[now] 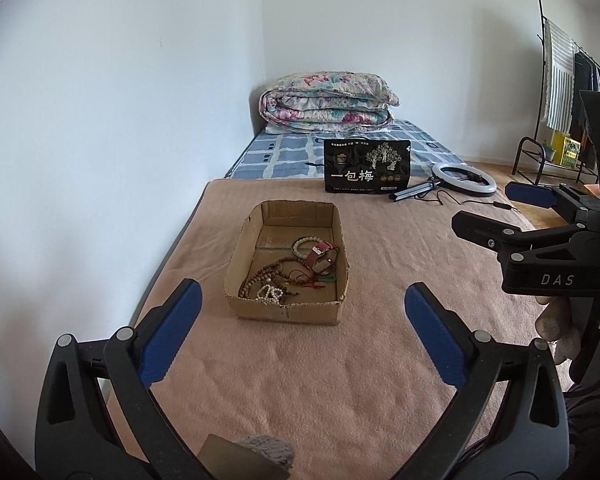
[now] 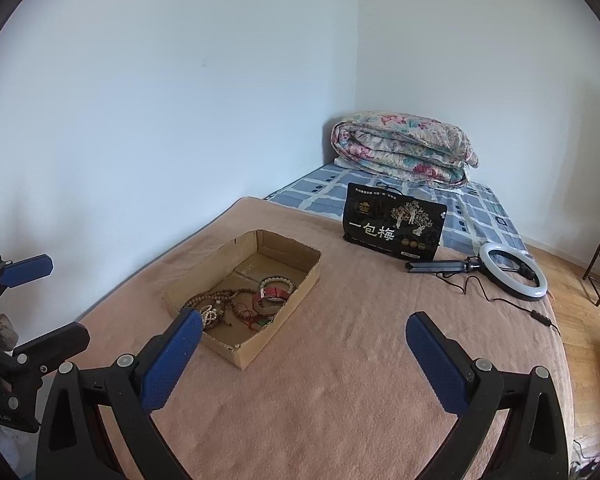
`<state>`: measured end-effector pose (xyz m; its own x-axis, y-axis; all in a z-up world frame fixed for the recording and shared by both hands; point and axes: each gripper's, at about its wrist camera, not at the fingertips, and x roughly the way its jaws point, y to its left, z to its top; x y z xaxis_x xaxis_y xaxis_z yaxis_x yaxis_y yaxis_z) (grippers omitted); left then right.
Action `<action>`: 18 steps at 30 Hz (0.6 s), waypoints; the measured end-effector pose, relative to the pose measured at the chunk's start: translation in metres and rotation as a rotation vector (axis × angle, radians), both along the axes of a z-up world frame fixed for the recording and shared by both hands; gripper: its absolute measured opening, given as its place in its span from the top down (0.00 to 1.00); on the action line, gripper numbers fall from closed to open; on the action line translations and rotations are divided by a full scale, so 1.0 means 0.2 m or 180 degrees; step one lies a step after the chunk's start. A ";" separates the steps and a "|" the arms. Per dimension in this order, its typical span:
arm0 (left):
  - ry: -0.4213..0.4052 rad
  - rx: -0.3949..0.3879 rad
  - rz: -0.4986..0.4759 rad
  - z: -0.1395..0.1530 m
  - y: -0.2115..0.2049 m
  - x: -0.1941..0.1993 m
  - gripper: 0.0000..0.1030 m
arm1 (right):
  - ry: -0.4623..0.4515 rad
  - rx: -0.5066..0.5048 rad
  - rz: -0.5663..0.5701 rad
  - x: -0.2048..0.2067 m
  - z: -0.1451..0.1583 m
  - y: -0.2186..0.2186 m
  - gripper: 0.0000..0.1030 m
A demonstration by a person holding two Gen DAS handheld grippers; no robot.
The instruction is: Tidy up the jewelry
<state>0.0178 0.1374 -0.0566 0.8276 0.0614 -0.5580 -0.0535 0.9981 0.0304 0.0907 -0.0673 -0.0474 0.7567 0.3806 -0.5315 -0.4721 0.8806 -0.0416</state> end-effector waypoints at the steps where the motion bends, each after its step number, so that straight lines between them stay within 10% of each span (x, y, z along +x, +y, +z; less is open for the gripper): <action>1: 0.0023 0.0006 0.0013 0.00 0.00 0.00 0.00 | -0.0016 -0.0009 -0.0008 0.00 0.00 0.00 0.00; 18: 0.0160 -0.0058 0.0183 -0.03 0.01 0.00 0.00 | -0.0010 -0.0033 -0.0113 0.01 -0.03 -0.06 0.00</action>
<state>0.0180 0.1400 -0.0631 0.7939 0.0974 -0.6002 -0.1096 0.9938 0.0164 0.0925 -0.0785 -0.0541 0.7713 0.3479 -0.5329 -0.4403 0.8963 -0.0523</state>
